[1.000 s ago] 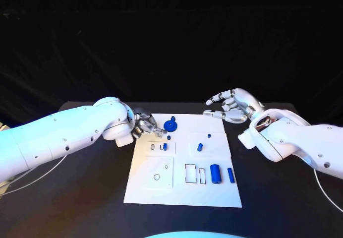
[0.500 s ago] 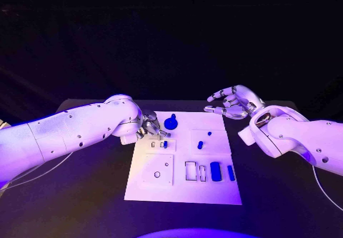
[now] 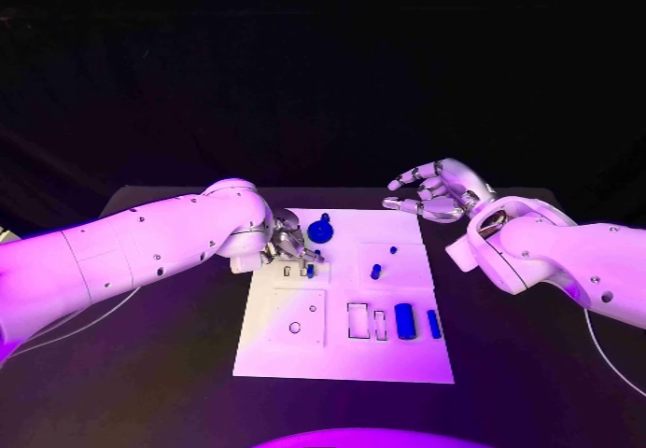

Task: Assemble the parts on the task board

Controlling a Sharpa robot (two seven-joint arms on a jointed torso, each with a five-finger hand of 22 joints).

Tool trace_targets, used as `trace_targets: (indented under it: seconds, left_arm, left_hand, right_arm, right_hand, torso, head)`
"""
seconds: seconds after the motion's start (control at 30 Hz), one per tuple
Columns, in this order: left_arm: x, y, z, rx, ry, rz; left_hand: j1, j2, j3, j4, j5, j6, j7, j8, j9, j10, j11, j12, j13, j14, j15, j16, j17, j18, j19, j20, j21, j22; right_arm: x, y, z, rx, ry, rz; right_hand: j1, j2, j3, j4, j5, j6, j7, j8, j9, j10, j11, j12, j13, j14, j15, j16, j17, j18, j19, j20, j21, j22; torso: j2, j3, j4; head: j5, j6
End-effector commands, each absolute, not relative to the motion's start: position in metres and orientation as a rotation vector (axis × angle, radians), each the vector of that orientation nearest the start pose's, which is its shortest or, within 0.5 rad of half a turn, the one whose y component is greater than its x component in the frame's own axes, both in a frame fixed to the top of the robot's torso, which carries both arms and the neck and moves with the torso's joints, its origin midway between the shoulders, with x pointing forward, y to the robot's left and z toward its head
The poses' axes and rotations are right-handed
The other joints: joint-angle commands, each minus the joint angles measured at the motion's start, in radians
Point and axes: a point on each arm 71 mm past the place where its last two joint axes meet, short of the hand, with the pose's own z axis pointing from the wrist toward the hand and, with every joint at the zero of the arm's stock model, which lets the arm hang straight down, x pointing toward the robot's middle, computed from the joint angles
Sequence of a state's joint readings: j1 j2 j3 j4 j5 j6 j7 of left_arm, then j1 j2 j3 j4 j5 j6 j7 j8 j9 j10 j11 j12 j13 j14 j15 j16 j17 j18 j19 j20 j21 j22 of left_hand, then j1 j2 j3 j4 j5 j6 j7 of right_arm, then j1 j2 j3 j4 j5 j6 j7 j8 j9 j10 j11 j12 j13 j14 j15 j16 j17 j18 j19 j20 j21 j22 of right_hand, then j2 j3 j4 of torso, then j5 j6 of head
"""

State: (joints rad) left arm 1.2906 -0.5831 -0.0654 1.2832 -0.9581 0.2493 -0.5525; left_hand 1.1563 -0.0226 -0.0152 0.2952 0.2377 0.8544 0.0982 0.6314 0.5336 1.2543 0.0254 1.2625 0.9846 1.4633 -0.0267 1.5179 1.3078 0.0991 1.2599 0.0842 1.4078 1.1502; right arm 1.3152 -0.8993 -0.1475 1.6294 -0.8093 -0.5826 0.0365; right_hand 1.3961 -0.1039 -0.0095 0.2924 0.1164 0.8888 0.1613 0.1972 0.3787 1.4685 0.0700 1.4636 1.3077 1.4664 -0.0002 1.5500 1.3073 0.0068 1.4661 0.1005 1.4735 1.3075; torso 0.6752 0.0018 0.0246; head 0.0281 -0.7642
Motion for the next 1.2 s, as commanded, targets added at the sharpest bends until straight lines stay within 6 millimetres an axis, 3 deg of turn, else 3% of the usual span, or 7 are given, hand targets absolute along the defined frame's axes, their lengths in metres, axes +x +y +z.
trace_targets:
  seconds: [0.03,0.9,1.2]
  left_arm:
    - [0.5191,0.1478,-0.2104,-0.128,2.447,-0.437]
    - [0.5165,0.1448,-0.2140,-0.109,2.488,-0.439]
    - [0.5165,0.1437,-0.2148,-0.119,2.491,-0.450]
  left_hand:
    - [-0.006,0.004,-0.005,-0.001,-0.005,-0.009,0.000,0.005,0.002,-0.006,0.001,-0.001,0.000,0.054,-0.004,-0.004,0.101,-0.010,0.001,-0.001,0.000,-0.001]
    - [0.078,0.027,0.017,-0.002,0.011,-0.006,-0.005,0.013,0.033,-0.015,-0.004,-0.005,-0.002,0.053,-0.007,-0.005,0.102,-0.007,-0.010,0.000,-0.004,-0.007]
    - [0.140,0.049,0.057,-0.004,0.011,-0.010,-0.011,0.010,0.051,-0.014,-0.009,-0.007,0.000,0.054,-0.012,-0.003,0.107,-0.008,-0.009,-0.003,-0.003,-0.004]
  right_arm:
    - [0.4762,-0.2105,-0.1541,0.421,1.547,0.963]
    - [0.4777,-0.2091,-0.1564,0.423,1.560,0.959]
    - [0.4778,-0.2090,-0.1567,0.423,1.561,0.959]
  right_hand:
    - [0.000,0.006,-0.005,-0.001,0.005,-0.004,-0.002,0.002,0.000,0.002,0.006,-0.005,0.161,0.086,0.003,-0.006,0.185,0.020,0.050,0.007,-0.004,0.190]
    - [0.008,0.015,-0.007,-0.004,0.042,-0.007,-0.002,0.005,0.000,0.001,0.006,-0.005,0.160,0.086,0.003,-0.006,0.186,0.020,0.050,0.006,-0.007,0.189]
    - [0.010,0.016,-0.007,-0.005,0.048,-0.007,-0.003,0.005,0.000,0.003,0.006,-0.004,0.161,0.086,0.003,-0.006,0.185,0.020,0.050,0.006,-0.006,0.190]
  torso:
    - [0.000,0.0004,0.0014]
    - [0.000,-0.0005,0.0018]
    - [0.001,-0.0004,0.0014]
  head:
    - [-0.001,-0.001]
    - [-0.003,-0.002]
    - [-0.004,-0.004]
